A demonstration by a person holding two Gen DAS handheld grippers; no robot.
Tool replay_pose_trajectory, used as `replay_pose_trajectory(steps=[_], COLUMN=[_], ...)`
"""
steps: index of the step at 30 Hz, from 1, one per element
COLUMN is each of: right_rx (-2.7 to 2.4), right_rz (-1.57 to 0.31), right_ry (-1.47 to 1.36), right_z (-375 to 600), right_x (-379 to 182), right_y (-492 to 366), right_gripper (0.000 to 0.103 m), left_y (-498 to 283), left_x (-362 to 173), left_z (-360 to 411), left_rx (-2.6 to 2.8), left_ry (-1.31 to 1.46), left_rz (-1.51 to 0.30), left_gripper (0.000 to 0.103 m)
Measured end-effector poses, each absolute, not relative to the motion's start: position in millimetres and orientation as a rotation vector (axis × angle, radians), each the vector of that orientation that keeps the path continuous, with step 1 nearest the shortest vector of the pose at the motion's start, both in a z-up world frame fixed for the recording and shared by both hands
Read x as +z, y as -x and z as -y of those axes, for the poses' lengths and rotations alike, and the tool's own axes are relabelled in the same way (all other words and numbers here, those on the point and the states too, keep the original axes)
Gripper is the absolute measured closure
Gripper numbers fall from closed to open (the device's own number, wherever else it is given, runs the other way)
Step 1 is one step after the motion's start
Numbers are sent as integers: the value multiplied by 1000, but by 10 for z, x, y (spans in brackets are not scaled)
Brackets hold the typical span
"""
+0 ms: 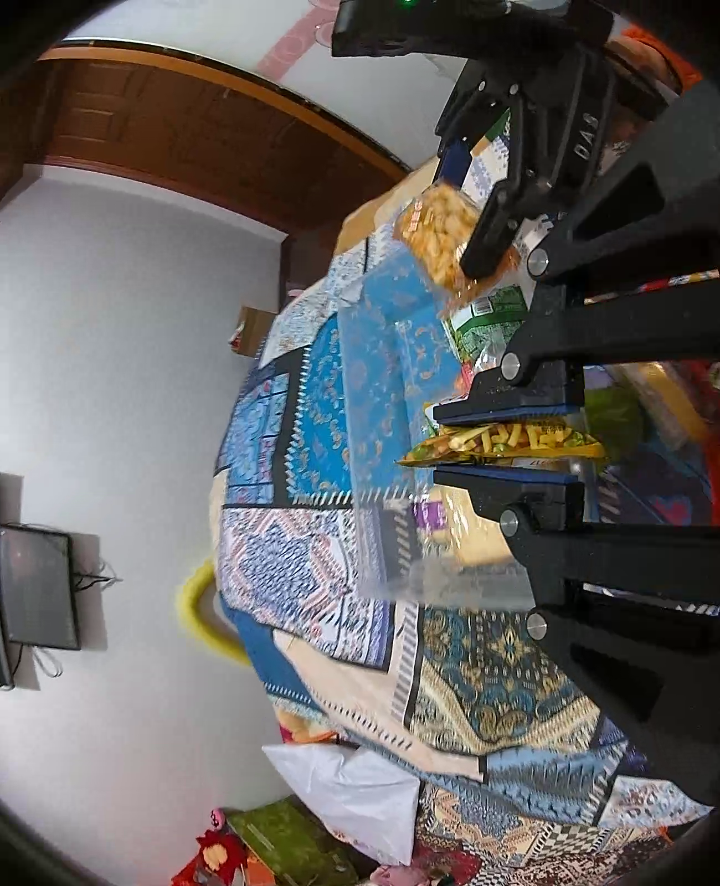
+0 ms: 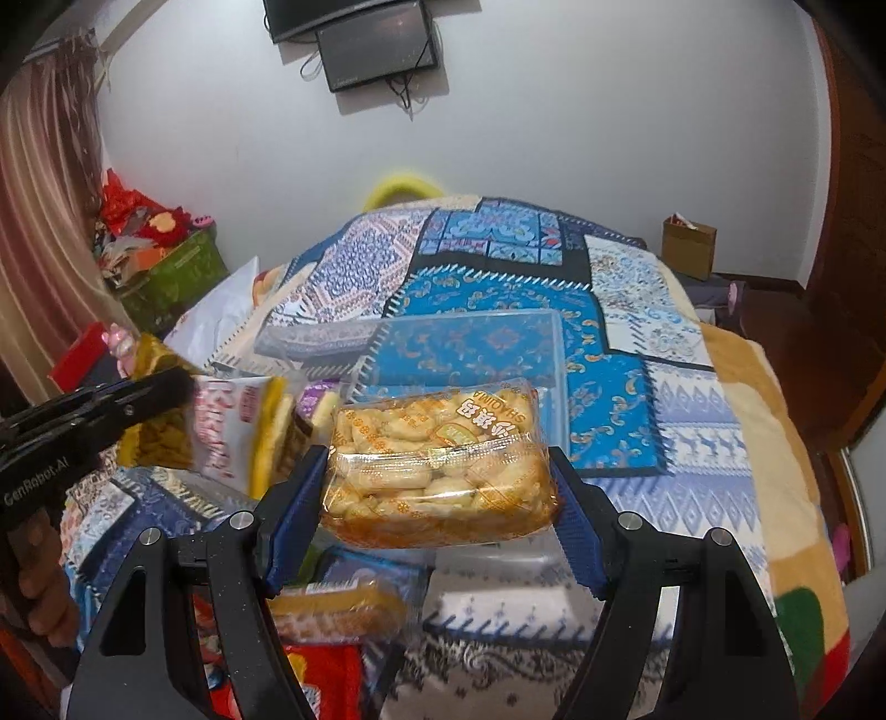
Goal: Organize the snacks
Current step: 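Drop the yellow bag into the box with the left tool while the right drops the cookie bag in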
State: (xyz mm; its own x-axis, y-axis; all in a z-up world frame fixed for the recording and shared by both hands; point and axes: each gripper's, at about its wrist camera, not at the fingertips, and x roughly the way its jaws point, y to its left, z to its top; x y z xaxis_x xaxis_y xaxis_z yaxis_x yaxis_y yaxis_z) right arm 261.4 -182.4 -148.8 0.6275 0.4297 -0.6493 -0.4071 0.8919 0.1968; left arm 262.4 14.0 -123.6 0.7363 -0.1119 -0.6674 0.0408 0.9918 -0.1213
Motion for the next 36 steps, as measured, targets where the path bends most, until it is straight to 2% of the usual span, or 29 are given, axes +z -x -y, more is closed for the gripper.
replay_pose_trajectory(steps=[11,12,15,16,20,29,36], right_rx=[481,481,492,494,494,509,535], right_rz=[-791,-792,-803,-809,-823,-775,-746], right_ry=[-6,10,34,37,35,-10,23], right_z=[1731,1706,1651,1641,1653,1817,1816], right_x=[-1656,-1656,-1666,-1671,-1645,-1320,-1206], right_y=[-2846,-2848,-2846,-2847,-2831,-2497,-2083], right_gripper=[30,30,28,28,28,28,25], left_y=[-2895,-2894,-2843,-2809,-2651,-2161,-1696], left_x=[-1505,-1503,-1454,-1423,-1275,-1041,-1071], left_z=[-7,-4,-21,-27,-34,-213,-392], left_rx=[-66,-59,-51,-43,-40,-27,11], left_ry=[80,76,71,66,28,30,30], left_rz=[-817,-817,-802,-785,-753,-735,-764], left_gripper=[89,84,54,50,49,41,38])
